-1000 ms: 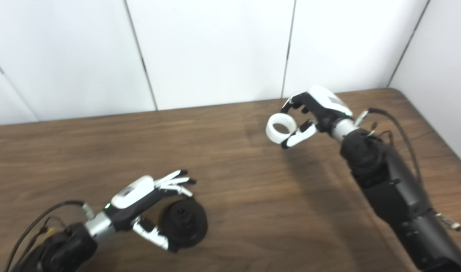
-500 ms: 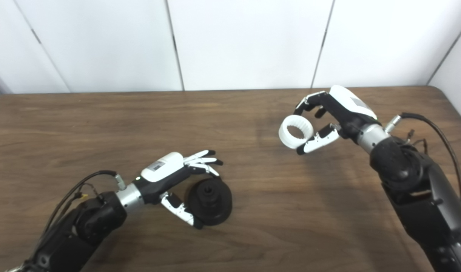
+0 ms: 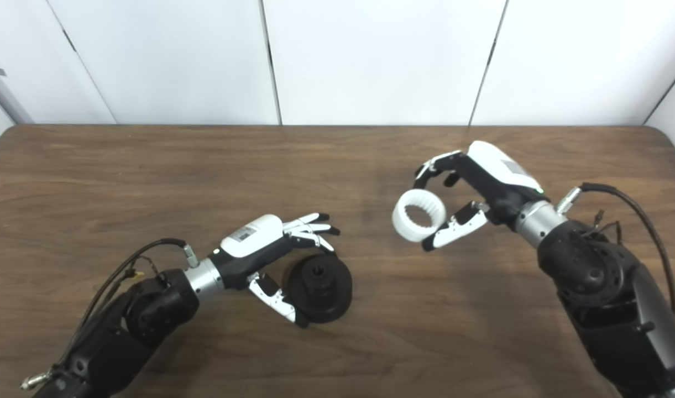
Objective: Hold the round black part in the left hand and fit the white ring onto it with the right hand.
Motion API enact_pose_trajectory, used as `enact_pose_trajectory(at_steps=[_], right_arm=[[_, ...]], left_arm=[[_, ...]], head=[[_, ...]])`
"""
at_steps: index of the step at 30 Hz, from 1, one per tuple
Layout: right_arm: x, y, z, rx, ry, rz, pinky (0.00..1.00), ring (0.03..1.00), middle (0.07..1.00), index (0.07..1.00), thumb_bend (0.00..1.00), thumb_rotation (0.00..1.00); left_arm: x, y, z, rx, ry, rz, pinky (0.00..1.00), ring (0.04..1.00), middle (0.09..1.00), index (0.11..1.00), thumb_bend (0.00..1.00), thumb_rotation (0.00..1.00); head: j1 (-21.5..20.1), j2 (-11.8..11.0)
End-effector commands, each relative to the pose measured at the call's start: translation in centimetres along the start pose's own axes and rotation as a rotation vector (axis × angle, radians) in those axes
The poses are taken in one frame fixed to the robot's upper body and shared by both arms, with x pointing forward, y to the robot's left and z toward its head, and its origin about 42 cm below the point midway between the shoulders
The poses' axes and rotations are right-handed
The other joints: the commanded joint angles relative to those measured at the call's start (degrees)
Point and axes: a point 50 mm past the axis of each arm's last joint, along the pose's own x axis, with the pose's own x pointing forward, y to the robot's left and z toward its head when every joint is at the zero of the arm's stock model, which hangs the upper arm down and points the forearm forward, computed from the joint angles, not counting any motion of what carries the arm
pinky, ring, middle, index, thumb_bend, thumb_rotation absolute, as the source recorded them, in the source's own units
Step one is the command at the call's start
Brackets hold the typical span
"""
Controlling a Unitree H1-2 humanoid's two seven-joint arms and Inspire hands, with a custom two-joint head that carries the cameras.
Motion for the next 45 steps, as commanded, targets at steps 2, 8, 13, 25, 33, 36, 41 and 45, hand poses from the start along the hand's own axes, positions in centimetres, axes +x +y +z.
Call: enact_pose_trajectory(at_steps=[2, 8, 13, 25, 33, 36, 41, 45], right_arm=[[0.4, -1.1, 2.2, -0.044, -0.086, -0.027, 0.70, 0.778, 0.754, 0.484, 0.52, 0.14], [0.7, -0.2, 3.3, -0.032, -0.118, -0.018, 0.67, 0.768, 0.749, 0.483, 0.52, 0.14], [0.9, 0.6, 3.9, -0.026, -0.141, 0.003, 0.69, 0.779, 0.752, 0.483, 0.52, 0.14], [1.4, 2.3, 5.4, -0.005, -0.174, 0.050, 0.67, 0.770, 0.755, 0.484, 0.52, 0.14], [1.7, 2.9, 6.3, -0.002, -0.196, 0.079, 0.68, 0.773, 0.757, 0.483, 0.52, 0.14], [1.7, 3.2, 6.6, 0.000, -0.204, 0.091, 0.69, 0.777, 0.757, 0.483, 0.52, 0.14], [1.7, 4.1, 6.7, 0.019, -0.214, 0.104, 0.69, 0.767, 0.754, 0.483, 0.52, 0.14], [1.8, 4.8, 6.8, 0.025, -0.218, 0.110, 0.70, 0.763, 0.753, 0.483, 0.52, 0.14]], left_arm=[[0.2, -1.5, -0.5, 0.004, 0.045, -0.090, 0.88, 0.991, 0.913, 0.484, 0.52, 0.08], [0.3, -1.5, -0.3, 0.009, 0.038, -0.088, 0.88, 0.990, 0.910, 0.483, 0.52, 0.08], [0.4, -1.6, -0.3, 0.004, 0.035, -0.080, 0.86, 0.988, 0.908, 0.483, 0.52, 0.08], [0.5, -1.5, -0.2, -0.001, 0.034, -0.081, 0.86, 0.990, 0.914, 0.483, 0.52, 0.08], [0.6, -1.6, -0.1, 0.001, 0.034, -0.080, 0.84, 0.992, 0.907, 0.482, 0.52, 0.08], [0.7, -1.6, 0.0, 0.002, 0.035, -0.087, 0.83, 0.992, 0.912, 0.483, 0.52, 0.08], [0.6, -1.5, 0.1, 0.006, 0.036, -0.088, 0.85, 0.996, 0.915, 0.483, 0.52, 0.08], [0.6, -1.5, 0.1, 0.004, 0.040, -0.095, 0.86, 0.999, 0.916, 0.483, 0.52, 0.08]], head=[[0.2, 0.2], [0.7, 0.3], [0.8, 0.6], [1.2, 0.9], [1.2, 1.3], [1.4, 1.4], [1.7, 1.4], [1.7, 1.4]])
